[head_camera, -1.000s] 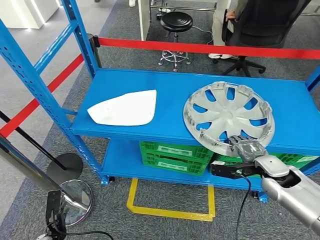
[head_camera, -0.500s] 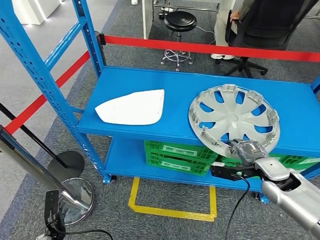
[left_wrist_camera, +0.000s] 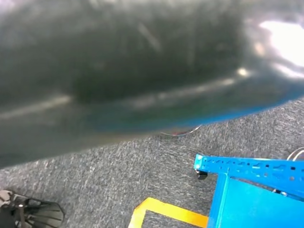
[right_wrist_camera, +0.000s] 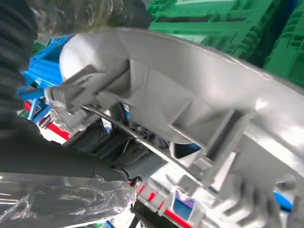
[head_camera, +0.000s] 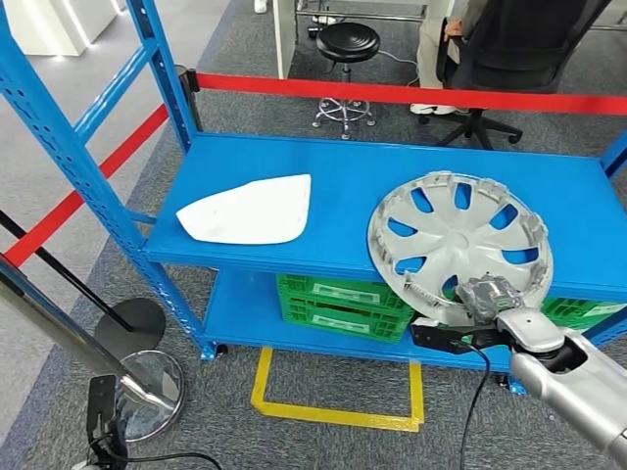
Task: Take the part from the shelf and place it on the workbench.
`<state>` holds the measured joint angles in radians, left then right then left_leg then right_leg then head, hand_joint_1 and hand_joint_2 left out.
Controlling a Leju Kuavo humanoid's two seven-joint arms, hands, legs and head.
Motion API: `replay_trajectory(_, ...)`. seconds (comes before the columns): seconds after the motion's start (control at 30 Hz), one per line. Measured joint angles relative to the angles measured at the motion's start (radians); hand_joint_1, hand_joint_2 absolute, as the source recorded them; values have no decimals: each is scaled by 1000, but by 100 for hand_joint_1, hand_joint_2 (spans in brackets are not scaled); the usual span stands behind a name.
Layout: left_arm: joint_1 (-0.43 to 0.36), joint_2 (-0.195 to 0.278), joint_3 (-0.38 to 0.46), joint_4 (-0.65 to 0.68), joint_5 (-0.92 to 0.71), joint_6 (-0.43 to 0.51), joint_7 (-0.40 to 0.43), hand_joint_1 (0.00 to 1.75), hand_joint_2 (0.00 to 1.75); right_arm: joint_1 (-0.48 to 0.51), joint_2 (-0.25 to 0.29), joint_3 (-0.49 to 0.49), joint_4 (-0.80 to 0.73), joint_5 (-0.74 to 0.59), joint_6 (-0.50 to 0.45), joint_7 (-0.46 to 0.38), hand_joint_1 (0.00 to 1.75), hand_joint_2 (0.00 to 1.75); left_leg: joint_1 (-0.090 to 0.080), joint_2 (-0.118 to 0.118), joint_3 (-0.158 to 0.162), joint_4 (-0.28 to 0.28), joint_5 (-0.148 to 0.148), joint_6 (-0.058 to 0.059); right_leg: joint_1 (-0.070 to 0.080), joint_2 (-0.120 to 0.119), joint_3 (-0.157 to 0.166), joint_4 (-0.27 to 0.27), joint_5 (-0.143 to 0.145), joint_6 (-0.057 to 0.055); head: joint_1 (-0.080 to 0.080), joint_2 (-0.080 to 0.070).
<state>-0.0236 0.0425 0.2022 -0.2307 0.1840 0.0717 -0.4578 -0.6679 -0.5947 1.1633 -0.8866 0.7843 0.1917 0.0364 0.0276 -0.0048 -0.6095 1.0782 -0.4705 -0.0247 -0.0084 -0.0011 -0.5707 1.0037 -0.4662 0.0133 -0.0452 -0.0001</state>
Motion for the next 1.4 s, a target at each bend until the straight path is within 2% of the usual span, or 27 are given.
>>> replay_trajectory(0.07, 0, -1, 0, 0, 0, 0, 0, 0, 0, 3, 0, -1, 0, 0, -2, 1, 175, 175, -2, -2, 13, -37, 0, 12, 3, 2, -10, 8, -1, 12, -1, 0)
replay_trajectory(0.17, 0, -2, 0, 1, 0, 0, 0, 0, 0, 11, 0, -2, 0, 1, -3, 1, 175, 175, -2, -2, 8, -43, 4, 37, -2, 2, -22, 16, -10, 27, 0, 0)
replay_trajectory(0.2, 0, -2, 1, 1, 0, 0, 0, 0, 0, 12, 0, -3, 0, 2, -3, 2, 175, 175, -2, -2, 8, -45, 6, 44, -3, 1, -38, 46, -29, 30, 2, 0)
replay_trajectory(0.23, 0, -2, 1, 1, 0, 0, 0, 0, 0, 13, 0, -3, 0, 3, -4, 2, 175, 175, -2, -2, 7, -45, 7, 48, -3, 1, -65, 99, -57, 33, 3, 0)
replay_trajectory(0.3, 0, -2, 1, 1, 0, 1, 0, 0, 0, 18, 0, -4, 0, 6, -6, 2, 175, 175, -5, -2, 6, -45, 6, 53, -3, 1, -132, 237, -116, 36, 5, 0)
replay_trajectory(0.33, 1, -2, 1, 1, -1, 1, 0, 0, 0, 21, 0, -4, 0, 7, -8, 2, 175, 175, -6, -2, 6, -45, 5, 54, -3, 1, -157, 285, -127, 36, 5, 0)
replay_trajectory(0.37, 1, -3, 1, 1, -2, 1, 0, 0, 0, 24, 0, -5, 0, 9, -11, 2, 175, 175, -7, -2, 7, -45, 5, 55, -3, 1, -165, 297, -120, 35, 5, 0)
replay_trajectory(0.4, 1, -3, 1, 1, -3, 2, 0, 0, 0, 25, 0, -6, 0, 10, -13, 2, 175, 175, -8, -2, 9, -45, 4, 55, -3, 1, -154, 270, -94, 32, 5, 0)
replay_trajectory(0.47, 0, -4, 2, 1, -4, 2, -1, 0, 0, 25, 0, -12, 0, 14, -17, 2, 175, 175, -8, -3, 13, -45, 1, 52, -3, 1, -91, 137, -24, 25, 5, 0)
replay_trajectory(0.53, 0, -5, 2, 1, -5, 3, -1, 0, 0, 24, 0, -17, 0, 17, -21, 1, 175, 175, -11, -3, 11, -43, 0, 44, 1, 1, -40, 35, 5, 18, 4, 0)
replay_trajectory(0.63, 1, -5, 2, 1, -6, 3, -1, 0, 0, 23, 0, -22, 0, 20, -24, -1, 175, 175, -11, -3, 7, -45, 2, 27, 4, 2, -28, 14, 3, 7, 3, 0)
replay_trajectory(0.7, 1, -5, 2, 1, -6, 3, -1, 0, 0, 21, 1, -26, 0, 20, -25, -1, 175, 175, -10, -1, -1, -21, -19, 17, 1, 0, -22, 5, 7, -5, 1, 0)
replay_trajectory(0.73, 1, -4, 2, 1, -6, 4, -1, 0, 0, 21, 1, -27, 0, 21, -27, -1, 175, 175, -9, -1, -18, 19, -44, 13, -1, -2, -19, 0, 8, -10, -1, 0)
replay_trajectory(0.8, 2, -3, 2, 2, -6, 5, -2, 0, 0, 23, 4, -30, 0, 23, -33, -1, 175, 175, -10, 0, -76, 143, -105, 8, 0, -4, -17, 0, 8, -16, -4, 0)
replay_trajectory(0.83, 4, -3, 3, 2, -6, 5, -2, 0, 0, 24, 5, -31, 0, 25, -35, -1, 175, 175, -10, 0, -102, 196, -124, 6, 0, -4, -18, 0, 7, -16, -4, 0)
replay_trajectory(0.87, 5, -3, 4, 2, -7, 6, -2, 0, 0, 25, 7, -32, 0, 26, -36, -1, 175, 175, -10, 0, -114, 220, -123, 6, 1, -4, -17, 0, 7, -17, -4, 0)
replay_trajectory(0.9, 6, -3, 5, 2, -7, 6, -3, 0, 0, 26, 7, -34, 0, 27, -37, -1, 175, 175, -10, 0, -108, 206, -103, 7, 1, -3, -17, 1, 7, -16, -4, 0)
replay_trajectory(0.97, 6, -3, 8, 2, -7, 6, -3, 0, 0, 26, 8, -37, 0, 29, -37, -1, 175, 175, -10, 0, -55, 92, -31, 13, 2, -3, -16, 3, 5, -14, -4, 0)
replay_trajectory(1.03, 5, -2, 10, 2, -7, 6, -3, 0, 0, 26, 9, -42, 0, 30, -38, -1, 175, 175, -11, 0, -6, -15, 7, 21, 6, -1, -21, 10, 2, -7, -3, 0)
replay_trajectory(1.07, 5, -2, 12, 2, -7, 6, -3, 0, 0, 26, 10, -43, 0, 30, -38, -1, 175, 175, -13, 0, 3, -38, 8, 25, 7, 0, -24, 12, 2, -2, -3, 0)
replay_trajectory(1.13, 6, -3, 15, 2, -7, 6, -4, 0, 0, 27, 10, -45, 0, 31, -38, -1, 175, 175, -14, 0, 3, -45, 6, 34, 7, 0, -28, 11, 3, 8, -2, 0)
replay_trajectory(1.2, 6, -4, 18, 3, -7, 6, -4, 0, 0, 26, 10, -48, 0, 31, -38, -1, 175, 175, -11, 0, 4, -50, 10, 46, 5, 0, -42, 33, -14, 18, 0, 0)
replay_trajectory(1.23, 5, -4, 19, 3, -7, 6, -5, 0, 0, 26, 10, -49, 0, 31, -38, -1, 175, 175, -9, 0, 5, -53, 11, 52, 4, 0, -60, 71, -37, 23, 2, 0)
replay_trajectory(1.3, 5, -4, 19, 3, -7, 6, -5, 0, 0, 28, 10, -50, 0, 31, -38, 0, 175, 175, -9, 0, 5, -53, 11, 57, 1, 0, -121, 199, -96, 29, 5, 0)
replay_trajectory(1.33, 5, -4, 20, 3, -7, 6, -5, 0, 0, 30, 10, -50, 0, 31, -39, 0, 175, 175, -9, 0, 5, -53, 11, 57, 0, 0, -150, 258, -115, 32, 5, 0)
replay_trajectory(1.37, 5, -4, 20, 3, -7, 6, -5, 0, 0, 33, 11, -50, 0, 31, -40, 0, 175, 175, -9, 0, 5, -53, 11, 57, -2, 0, -168, 290, -118, 33, 5, 0)
replay_trajectory(1.4, 5, -4, 20, 3, -7, 6, -5, 0, 0, 34, 11, -50, -1, 31, -43, -1, 175, 175, -9, -1, 6, -53, 10, 57, -3, 0, -167, 282, -101, 34, 5, 0)
